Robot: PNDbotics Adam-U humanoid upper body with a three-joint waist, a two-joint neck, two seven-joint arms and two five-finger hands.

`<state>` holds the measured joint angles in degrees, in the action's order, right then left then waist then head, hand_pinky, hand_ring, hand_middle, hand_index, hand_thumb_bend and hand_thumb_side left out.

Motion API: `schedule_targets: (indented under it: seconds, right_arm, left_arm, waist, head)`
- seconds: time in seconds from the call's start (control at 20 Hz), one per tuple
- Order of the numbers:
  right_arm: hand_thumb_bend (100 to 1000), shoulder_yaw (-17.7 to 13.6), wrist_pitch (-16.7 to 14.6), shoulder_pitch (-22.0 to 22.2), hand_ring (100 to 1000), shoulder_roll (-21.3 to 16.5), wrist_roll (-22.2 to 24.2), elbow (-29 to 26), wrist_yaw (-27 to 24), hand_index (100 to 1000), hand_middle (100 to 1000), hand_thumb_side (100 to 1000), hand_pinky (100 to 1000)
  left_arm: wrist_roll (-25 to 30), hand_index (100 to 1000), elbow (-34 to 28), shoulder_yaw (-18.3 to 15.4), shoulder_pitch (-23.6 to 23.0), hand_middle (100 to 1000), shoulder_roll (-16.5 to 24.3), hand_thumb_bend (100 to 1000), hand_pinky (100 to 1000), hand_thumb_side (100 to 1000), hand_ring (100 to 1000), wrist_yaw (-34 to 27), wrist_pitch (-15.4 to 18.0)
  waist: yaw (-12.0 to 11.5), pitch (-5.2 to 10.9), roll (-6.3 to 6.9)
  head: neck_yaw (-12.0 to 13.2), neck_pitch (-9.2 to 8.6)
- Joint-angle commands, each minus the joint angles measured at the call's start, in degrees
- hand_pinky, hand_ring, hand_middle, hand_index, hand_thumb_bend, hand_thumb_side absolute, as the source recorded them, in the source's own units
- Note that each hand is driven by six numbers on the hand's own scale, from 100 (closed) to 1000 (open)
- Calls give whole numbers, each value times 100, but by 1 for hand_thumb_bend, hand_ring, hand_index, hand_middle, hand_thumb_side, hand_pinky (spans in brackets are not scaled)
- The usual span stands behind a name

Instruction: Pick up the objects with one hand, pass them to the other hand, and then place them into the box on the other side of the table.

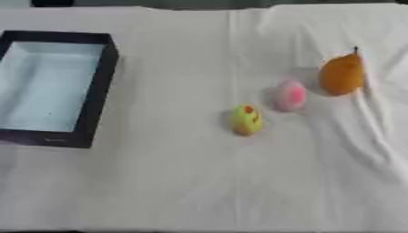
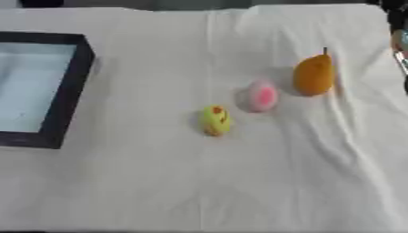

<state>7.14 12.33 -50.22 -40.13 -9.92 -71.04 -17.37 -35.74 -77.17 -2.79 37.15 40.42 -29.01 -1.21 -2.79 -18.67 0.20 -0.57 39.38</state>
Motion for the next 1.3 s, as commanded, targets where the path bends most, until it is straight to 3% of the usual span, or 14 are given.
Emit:
schedule_targets:
  seconds: [0.05, 0.3, 0.7, 0.9, 1.15, 1.3]
  right_arm:
    - [218, -36, 31, -50, 886, -273, 78, -135, 50, 870, 877, 626, 883]
    - [234, -22, 142, -47, 890, -367, 456, -160, 235, 871, 877, 624, 885]
    - [253, -6, 357, -107, 900, -720, 1459, -180, 849, 880, 886, 601, 894]
    - [304, 39, 373, -85, 911, -1038, 2332, -269, 1374, 888, 895, 557, 905]
    - [287, 184, 194, -79, 925, -1424, 3996, -536, 2136, 899, 912, 524, 922]
    - [293, 203, 58, -88, 929, -1540, 4758, -613, 2469, 899, 915, 486, 928]
  left_arm:
    - [-17, 824, -127, -55, 16, 708, 199, 646, 651, 597, 778, 77, -23]
    - [-52, 829, -409, -66, -213, 709, 55, 644, 652, 596, 777, 310, -107]
    - [-245, 828, -664, -179, -454, 710, -188, 648, 652, 592, 778, 290, -37]
    - [-252, 827, -659, -164, -465, 711, -195, 650, 652, 591, 778, 277, -12]
    - [-236, 827, -672, -149, -469, 711, -172, 649, 653, 591, 778, 287, -11]
    - [-225, 827, -695, -141, -474, 711, -164, 649, 653, 591, 778, 305, -23]
  waist:
    - [-12, 150, -82]
    - [-20, 167, -112]
    - [-19, 186, -233]
    - [-23, 190, -299]
    - [-31, 196, -326]
    - [-34, 200, -322]
  head:
    - [-21, -79]
    - [-47, -105]
    - [-83, -2]
    - [-127, 69]
    - [-159, 54]
    - [-194, 15]
